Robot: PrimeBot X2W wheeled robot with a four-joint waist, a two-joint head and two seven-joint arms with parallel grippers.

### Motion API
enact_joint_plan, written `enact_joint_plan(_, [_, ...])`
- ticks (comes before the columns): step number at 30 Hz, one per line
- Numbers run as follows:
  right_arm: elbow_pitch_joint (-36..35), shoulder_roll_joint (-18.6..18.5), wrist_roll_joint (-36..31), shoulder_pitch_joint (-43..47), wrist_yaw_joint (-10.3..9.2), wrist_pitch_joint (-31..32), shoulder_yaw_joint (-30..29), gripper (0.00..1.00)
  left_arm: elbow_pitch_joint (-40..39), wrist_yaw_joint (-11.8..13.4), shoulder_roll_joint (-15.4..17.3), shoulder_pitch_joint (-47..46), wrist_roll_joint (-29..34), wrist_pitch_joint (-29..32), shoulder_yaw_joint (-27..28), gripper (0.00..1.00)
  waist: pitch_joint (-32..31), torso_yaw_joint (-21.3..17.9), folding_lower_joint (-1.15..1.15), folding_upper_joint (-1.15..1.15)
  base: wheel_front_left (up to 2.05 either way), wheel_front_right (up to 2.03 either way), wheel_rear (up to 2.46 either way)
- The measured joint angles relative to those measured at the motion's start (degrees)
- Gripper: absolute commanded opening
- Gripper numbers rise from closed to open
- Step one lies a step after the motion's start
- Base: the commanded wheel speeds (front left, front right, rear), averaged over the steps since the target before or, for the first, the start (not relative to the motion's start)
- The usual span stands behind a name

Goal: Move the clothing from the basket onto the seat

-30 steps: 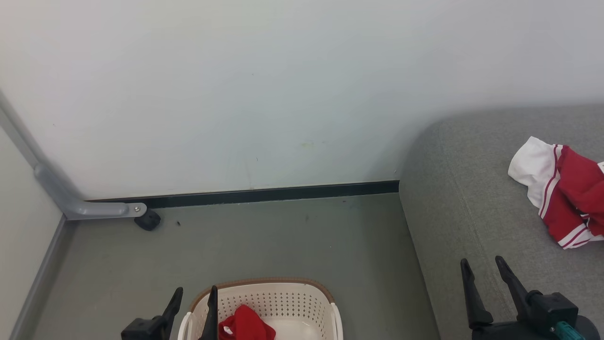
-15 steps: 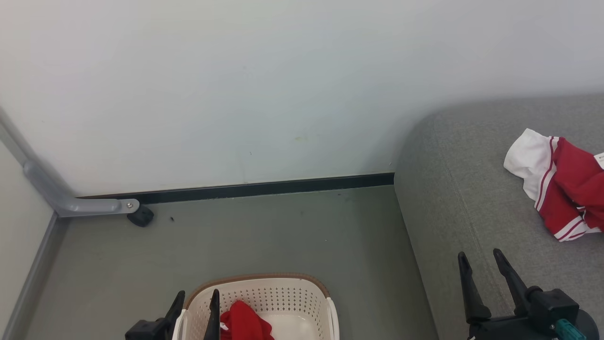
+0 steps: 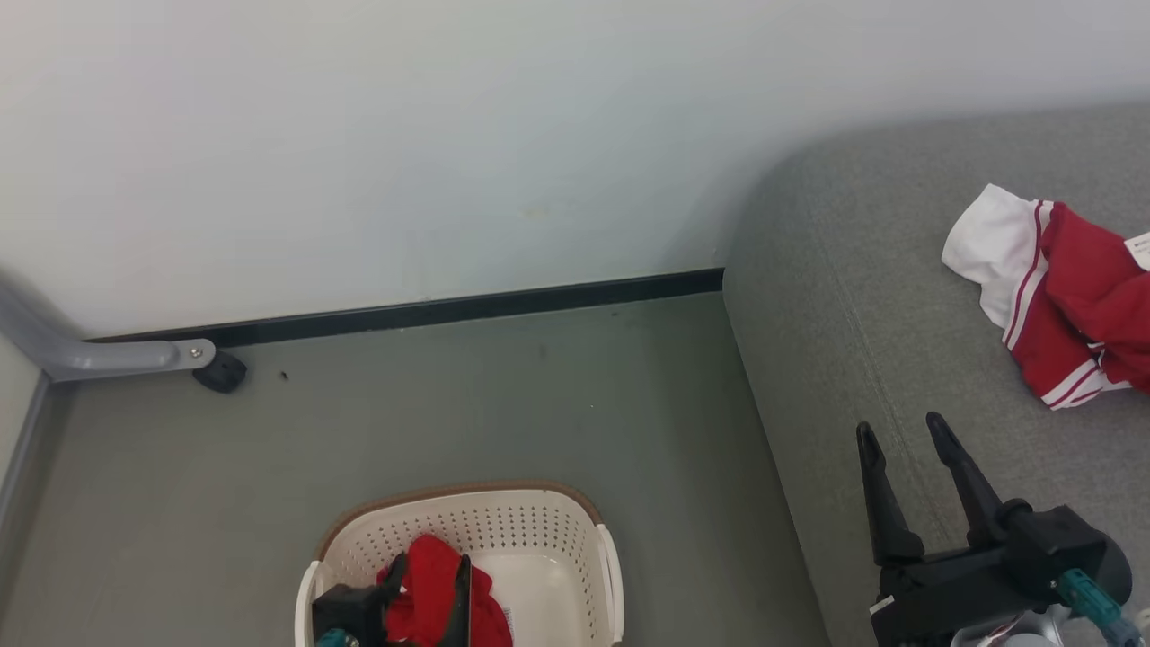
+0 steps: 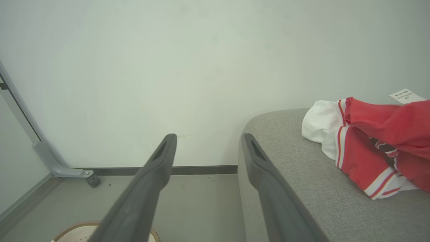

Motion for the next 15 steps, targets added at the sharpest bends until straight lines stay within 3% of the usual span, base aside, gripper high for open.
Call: enact_joint_plan(15, [-7.90,1.29,-0.76,-5.95,-0.02,0.10,0.03,1.00,11.96,-1.53,-1.04,-11.33,3.16,4.50,-3.47,1.00,11.39,-3.86,0.01,0.00,0.00,0.00,0.00])
